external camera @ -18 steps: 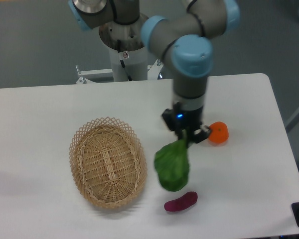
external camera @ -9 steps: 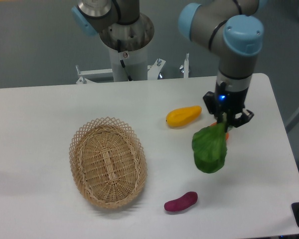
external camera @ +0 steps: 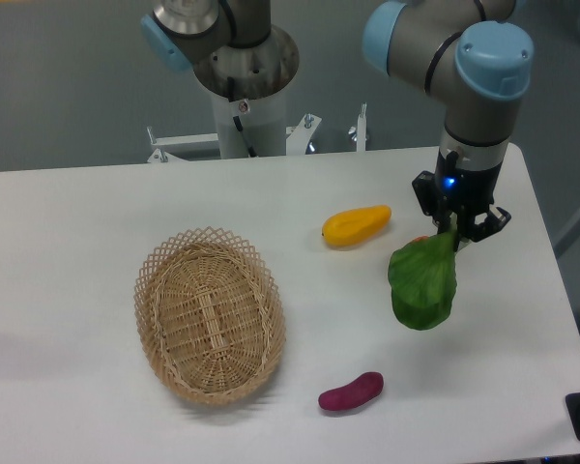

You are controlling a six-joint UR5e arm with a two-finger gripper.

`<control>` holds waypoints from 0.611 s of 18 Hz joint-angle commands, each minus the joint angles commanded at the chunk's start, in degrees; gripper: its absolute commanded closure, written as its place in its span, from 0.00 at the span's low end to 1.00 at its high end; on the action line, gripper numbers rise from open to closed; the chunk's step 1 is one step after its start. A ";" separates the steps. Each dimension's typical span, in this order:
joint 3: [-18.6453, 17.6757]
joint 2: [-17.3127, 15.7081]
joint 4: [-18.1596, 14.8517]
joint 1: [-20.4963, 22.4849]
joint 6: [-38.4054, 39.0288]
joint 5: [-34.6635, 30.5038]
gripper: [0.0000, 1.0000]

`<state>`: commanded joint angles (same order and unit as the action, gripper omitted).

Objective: Pick up the green vegetable from the basket
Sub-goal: 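Hold the bok choy raised above the table beside the orange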

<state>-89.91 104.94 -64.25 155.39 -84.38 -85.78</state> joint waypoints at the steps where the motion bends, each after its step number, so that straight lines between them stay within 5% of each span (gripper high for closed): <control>1: 0.00 0.00 0.00 -0.09 0.00 0.00 0.78; 11: -0.27 -0.18 0.00 0.26 -0.09 0.00 0.78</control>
<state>-90.18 104.77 -64.25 155.65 -84.46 -85.78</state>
